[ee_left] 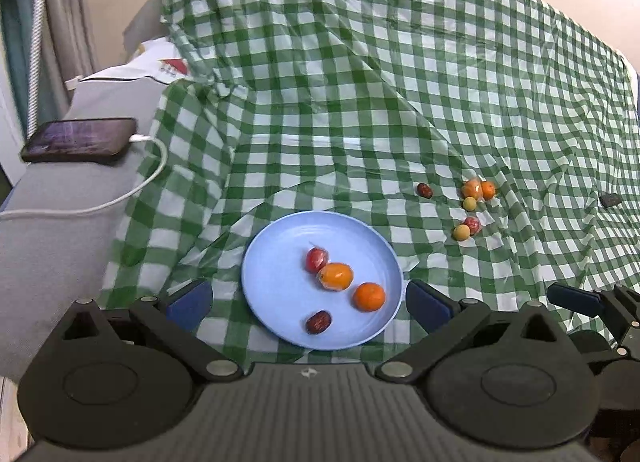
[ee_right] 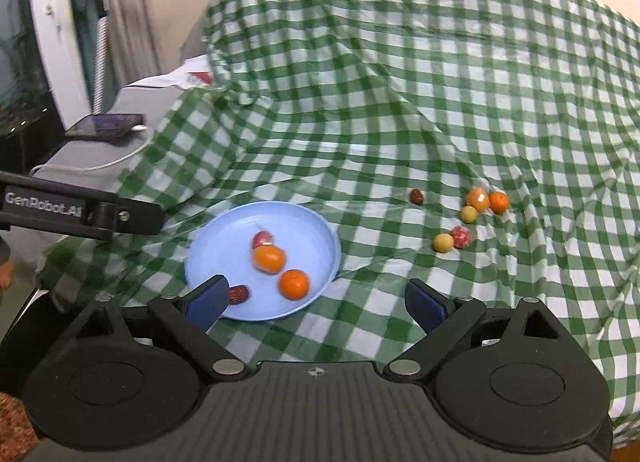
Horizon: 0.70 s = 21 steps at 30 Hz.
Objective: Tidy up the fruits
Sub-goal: 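Grasp a yellow plum with the left gripper while the right grasps a wrapped red fruit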
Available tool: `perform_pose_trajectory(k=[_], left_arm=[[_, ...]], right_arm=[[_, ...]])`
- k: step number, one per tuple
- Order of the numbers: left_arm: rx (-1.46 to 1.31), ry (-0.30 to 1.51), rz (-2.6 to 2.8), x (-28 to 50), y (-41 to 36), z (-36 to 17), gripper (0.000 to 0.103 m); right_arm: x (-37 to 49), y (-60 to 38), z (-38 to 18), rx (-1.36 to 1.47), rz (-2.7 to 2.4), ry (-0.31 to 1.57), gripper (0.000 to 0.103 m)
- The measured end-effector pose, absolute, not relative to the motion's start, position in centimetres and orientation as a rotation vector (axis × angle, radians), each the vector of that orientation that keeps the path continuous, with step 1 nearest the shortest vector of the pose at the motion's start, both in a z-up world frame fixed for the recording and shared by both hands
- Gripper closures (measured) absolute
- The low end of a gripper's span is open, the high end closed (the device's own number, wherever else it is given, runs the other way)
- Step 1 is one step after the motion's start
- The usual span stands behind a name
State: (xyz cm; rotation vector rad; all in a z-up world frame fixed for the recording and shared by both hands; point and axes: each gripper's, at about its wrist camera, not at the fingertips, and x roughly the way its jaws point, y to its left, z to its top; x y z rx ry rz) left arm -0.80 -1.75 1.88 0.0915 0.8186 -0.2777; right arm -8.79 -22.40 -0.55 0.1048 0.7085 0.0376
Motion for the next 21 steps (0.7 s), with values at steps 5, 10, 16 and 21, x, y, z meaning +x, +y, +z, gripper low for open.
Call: perform_pose_trajectory(k=[5, 10, 16, 21], left_arm=[[0.132, 0.823, -0.319, 1.3, -5.2, 1.1, 0.000], [0.159, 0.842, -0.366, 4.2, -9.3, -0.2, 0.000], [0.204, 0.855, -0.406, 8.1, -14.3, -2.2, 0.000], [0.243, 0.884, -0.421, 10.5, -17.3, -4.1, 0.000]], right_arm=[[-7.4, -26.2, -1.5, 0.116, -0.076, 0.699, 0.008], [-5.6, -30.9, -3.1, 0.127, -0.198, 0.688, 0.009], [-2.4, -34.9, -6.3, 0.073, -0.242, 0.678, 0.043], [2.1, -37.0, -10.5, 0.026, -0.214, 0.713, 0.052]])
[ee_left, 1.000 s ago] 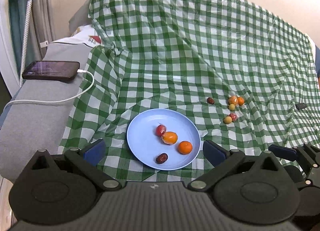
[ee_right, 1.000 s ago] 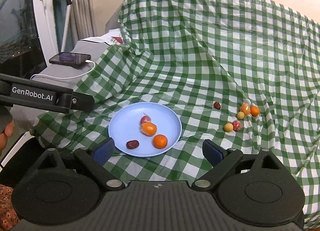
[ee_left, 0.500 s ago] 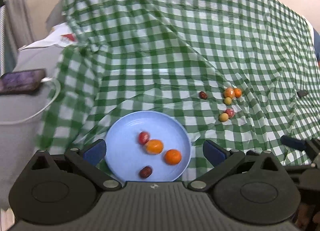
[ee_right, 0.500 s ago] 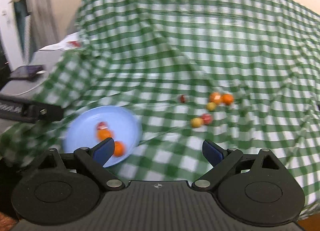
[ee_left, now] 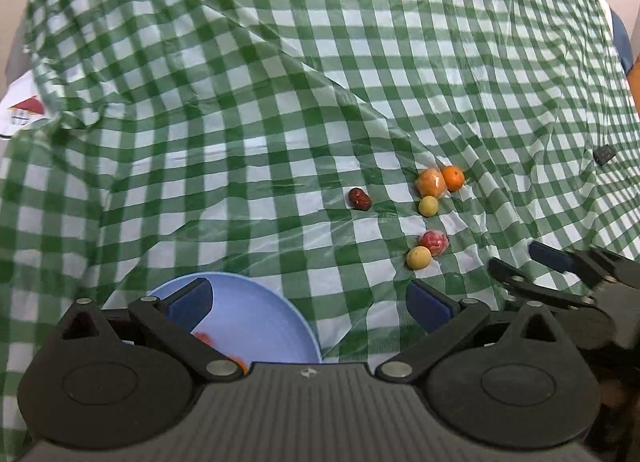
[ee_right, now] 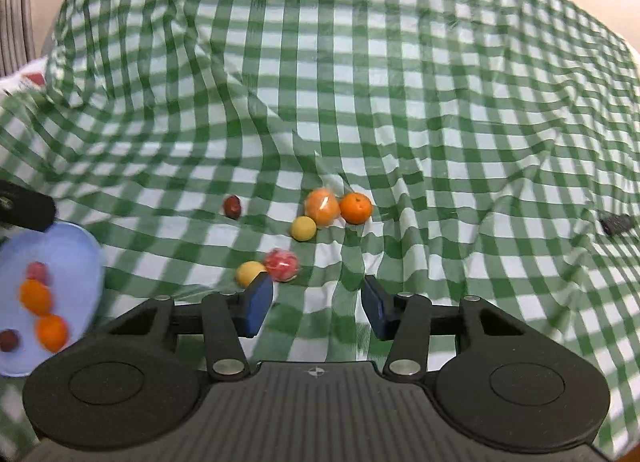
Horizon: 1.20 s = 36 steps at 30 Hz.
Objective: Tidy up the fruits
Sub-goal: 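Grasp a yellow plum with the left gripper while the right grasps a wrapped red fruit, then carry the yellow plum and wrapped red fruit over the blue plate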
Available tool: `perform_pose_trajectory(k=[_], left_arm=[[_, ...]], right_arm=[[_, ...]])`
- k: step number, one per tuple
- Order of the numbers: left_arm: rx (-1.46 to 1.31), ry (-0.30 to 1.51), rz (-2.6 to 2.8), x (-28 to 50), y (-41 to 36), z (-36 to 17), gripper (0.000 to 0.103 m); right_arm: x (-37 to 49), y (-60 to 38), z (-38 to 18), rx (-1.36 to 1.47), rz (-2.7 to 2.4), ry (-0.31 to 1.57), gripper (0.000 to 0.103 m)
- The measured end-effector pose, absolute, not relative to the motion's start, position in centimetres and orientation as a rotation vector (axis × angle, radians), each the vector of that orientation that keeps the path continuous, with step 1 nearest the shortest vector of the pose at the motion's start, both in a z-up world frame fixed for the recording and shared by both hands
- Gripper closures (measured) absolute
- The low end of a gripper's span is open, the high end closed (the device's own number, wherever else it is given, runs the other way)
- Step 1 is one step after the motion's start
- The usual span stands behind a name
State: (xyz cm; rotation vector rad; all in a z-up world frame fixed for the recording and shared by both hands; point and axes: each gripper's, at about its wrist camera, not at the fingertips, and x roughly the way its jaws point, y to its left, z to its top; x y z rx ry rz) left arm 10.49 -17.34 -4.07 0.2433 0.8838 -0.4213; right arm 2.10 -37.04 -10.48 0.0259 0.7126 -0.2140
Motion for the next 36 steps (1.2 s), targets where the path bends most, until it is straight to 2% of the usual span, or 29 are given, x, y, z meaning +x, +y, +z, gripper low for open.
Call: perform_pose_trajectory(k=[6, 12, 13, 14, 19, 24, 26, 27, 28, 29, 30, 32, 36], left_arm=[[0.280, 0.926, -0.400, 12.9, -18.6, -6.3, 0.000], [0.294, 0.941, -0.375, 15.4, -19.3, -7.6, 0.000], [0.294, 0.939, -0.373, 15.6, -19.3, -7.6, 0.000], [0.292, 0.935, -0.375, 16.0, -19.7, -7.6, 0.000], [0.322, 0.894, -0.478, 16.8, -22.3, -8.7, 0.000], [0.460, 0.890, -0.684, 16.6, -27.1, -12.1, 0.000], [0.484, 0.901, -0.735, 16.6, -28.8, -13.5, 0.009], [0.500, 0.911, -0.758, 16.6, -29.7, -14.2, 0.024], [0.517, 0.927, -0.768, 16.7, -30.4, -14.9, 0.043], [0.528, 0.951, -0.776, 16.9, -31.0, -15.6, 0.053], [0.525, 0.967, -0.777, 17.1, -31.3, -16.2, 0.058], [0.500, 0.933, -0.781, 17.0, -31.2, -16.3, 0.076], [0.479, 0.912, -0.757, 16.5, -30.1, -14.9, 0.076]], right_arm=[[7.4, -37.5, -14.8, -0.051, -0.103, 0.756, 0.052], [10.0, -36.9, -16.7, -0.045, -0.015, 0.779, 0.054], [9.9, -37.1, -16.7, -0.019, -0.012, 0.759, 0.059], [9.7, -37.3, -16.7, 0.008, -0.008, 0.745, 0.072], [8.1, -39.0, -15.9, 0.039, -0.144, 0.677, 0.072], [6.4, -42.9, -15.6, 0.116, -0.341, 0.630, 0.072], [6.2, -43.9, -16.1, 0.138, -0.382, 0.630, 0.072], [6.3, -44.3, -16.3, 0.147, -0.399, 0.630, 0.072], [6.3, -44.6, -16.5, 0.154, -0.408, 0.632, 0.072], [6.3, -44.9, -16.7, 0.165, -0.411, 0.637, 0.072], [6.4, -45.1, -16.9, 0.174, -0.414, 0.643, 0.072], [6.5, -45.5, -17.3, 0.188, -0.415, 0.656, 0.072], [6.3, -46.0, -17.1, 0.195, -0.438, 0.630, 0.072]])
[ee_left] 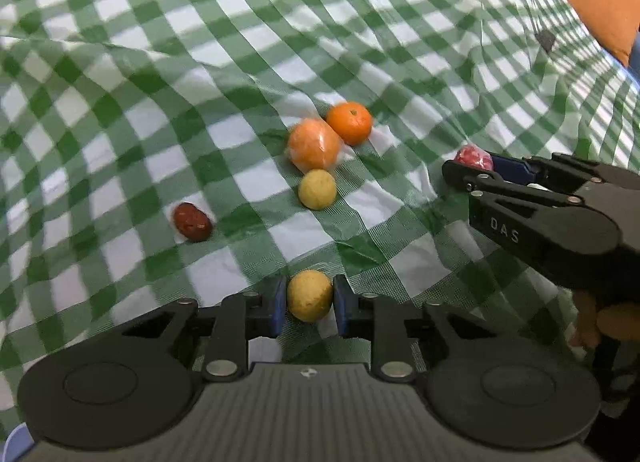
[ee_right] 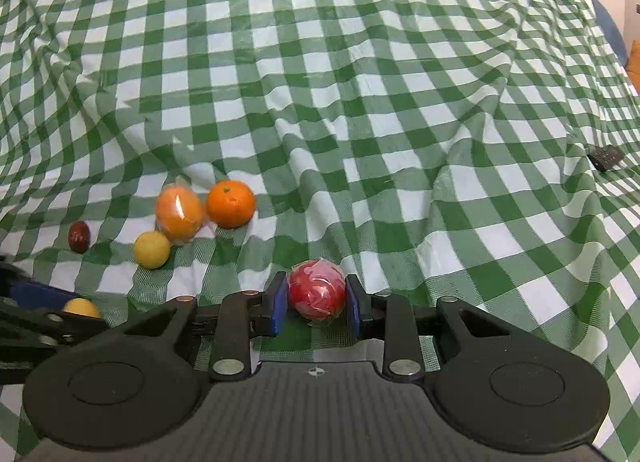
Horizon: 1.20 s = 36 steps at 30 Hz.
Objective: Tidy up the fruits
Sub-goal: 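Carry the yellow plum and wrapped red fruit over the blue plate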
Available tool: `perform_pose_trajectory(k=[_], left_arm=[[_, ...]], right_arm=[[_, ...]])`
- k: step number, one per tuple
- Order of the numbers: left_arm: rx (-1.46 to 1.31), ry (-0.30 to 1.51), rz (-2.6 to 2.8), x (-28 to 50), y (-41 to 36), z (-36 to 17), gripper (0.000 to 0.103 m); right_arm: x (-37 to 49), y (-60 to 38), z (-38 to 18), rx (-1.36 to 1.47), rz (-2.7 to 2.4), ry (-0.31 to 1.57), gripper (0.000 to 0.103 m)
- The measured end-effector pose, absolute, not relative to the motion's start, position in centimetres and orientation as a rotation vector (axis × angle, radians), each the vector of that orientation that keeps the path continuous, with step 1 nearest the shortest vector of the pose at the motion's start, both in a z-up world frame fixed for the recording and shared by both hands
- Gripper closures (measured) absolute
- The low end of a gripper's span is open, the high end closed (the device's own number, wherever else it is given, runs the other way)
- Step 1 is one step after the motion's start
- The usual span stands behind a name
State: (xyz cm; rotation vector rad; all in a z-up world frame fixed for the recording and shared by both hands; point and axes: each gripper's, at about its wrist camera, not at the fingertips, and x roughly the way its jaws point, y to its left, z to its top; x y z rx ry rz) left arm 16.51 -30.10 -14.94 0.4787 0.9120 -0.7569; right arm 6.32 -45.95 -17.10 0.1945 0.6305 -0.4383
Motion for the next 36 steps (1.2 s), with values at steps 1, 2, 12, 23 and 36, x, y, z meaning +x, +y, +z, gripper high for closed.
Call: perform_pose_trajectory(k=[1, 2, 12, 23, 36], left_arm=[[0.471, 0.902, -0.743, 16.1, -29.4, -14.2, 0.076], [0.463, 0.892, -0.724, 15.7, -28.5, -13.3, 0.076], [0.330, 0.885, -0.508, 8.3, -14.9, -3.9, 0.076], [0.188, 0.850, -0.389, -0.8, -3.5, 0.6, 0.076], [0.096, 0.771, -0.341, -5.2, 2.0, 2.4, 0.076]], right_arm=[[6.1, -45.8, -16.8, 0.190, -0.447, 0.621, 0.072], [6.0, -45.5, -16.4, 0.181, -0.458, 0.614, 0.072], [-1.5, -38.1, -7.9, 0.192, -0.236, 0.587, 0.072], [-7.0, -23.6, -1.5, 0.153, 0.155, 0.618, 0.072], [-11.6, -17.9, 1.3, 0.046, 0.245, 0.609, 0.072]])
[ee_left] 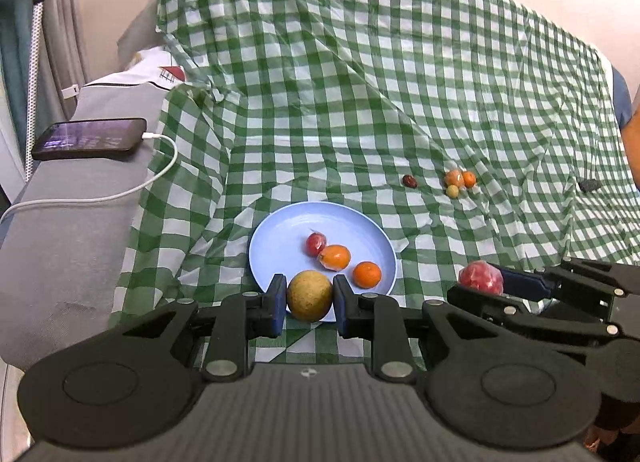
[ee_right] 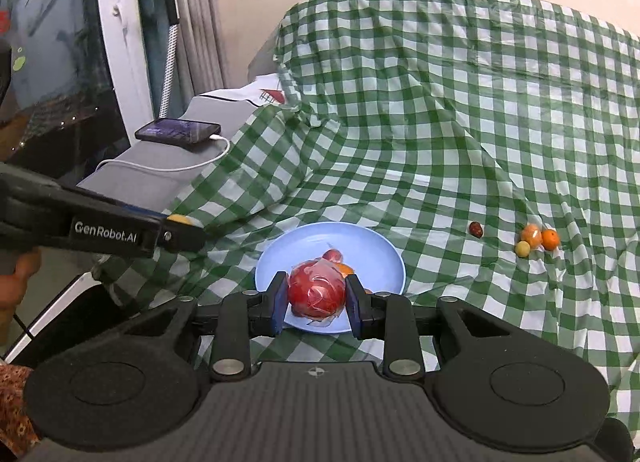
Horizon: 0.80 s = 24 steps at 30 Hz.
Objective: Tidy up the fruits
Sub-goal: 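Carry the yellow plum and wrapped red fruit over the blue plate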
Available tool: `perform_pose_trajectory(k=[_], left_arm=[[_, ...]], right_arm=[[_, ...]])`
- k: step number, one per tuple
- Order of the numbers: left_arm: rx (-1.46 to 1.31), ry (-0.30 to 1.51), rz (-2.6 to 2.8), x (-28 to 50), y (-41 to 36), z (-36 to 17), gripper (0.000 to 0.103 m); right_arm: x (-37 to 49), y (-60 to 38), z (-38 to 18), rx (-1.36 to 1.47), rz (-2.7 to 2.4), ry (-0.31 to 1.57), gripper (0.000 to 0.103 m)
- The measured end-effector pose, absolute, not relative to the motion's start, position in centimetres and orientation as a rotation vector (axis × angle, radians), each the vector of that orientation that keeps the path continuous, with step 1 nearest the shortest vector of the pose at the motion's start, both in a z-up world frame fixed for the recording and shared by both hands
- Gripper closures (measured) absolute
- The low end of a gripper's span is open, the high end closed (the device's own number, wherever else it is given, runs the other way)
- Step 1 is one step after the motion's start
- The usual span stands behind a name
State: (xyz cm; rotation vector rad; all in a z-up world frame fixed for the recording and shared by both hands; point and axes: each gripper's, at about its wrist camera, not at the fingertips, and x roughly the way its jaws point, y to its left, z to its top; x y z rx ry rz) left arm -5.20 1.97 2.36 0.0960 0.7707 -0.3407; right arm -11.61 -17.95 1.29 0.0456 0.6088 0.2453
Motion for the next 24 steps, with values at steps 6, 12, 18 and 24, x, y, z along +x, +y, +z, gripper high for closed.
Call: perform_pose_trajectory(k=[6, 12, 18, 24], left_arm=[[0.085, 0.763, -0.340, -5.2, 2.3, 2.6, 0.076], [0.078, 0.768, -0.325, -4.3, 2.4, 2.4, 0.076], [0.073, 0.776, -0.312, -2.2, 1.9, 2.1, 0.076], [0.078, 0.793, -0.302, 1.2, 0.9, 0.9, 0.076]], right_arm=[[-11.9, -17.9, 1.5, 0.038, 0.241, 0.603, 0.072], [-11.3, -18.1, 1.2, 0.053, 0.242, 0.621, 0.072], [-9.7, -18.1, 0.6, 0.046, 0.240, 0.632, 0.072], [-6.6, -17.5, -1.0, 0.041, 0.231, 0.669, 0.072]])
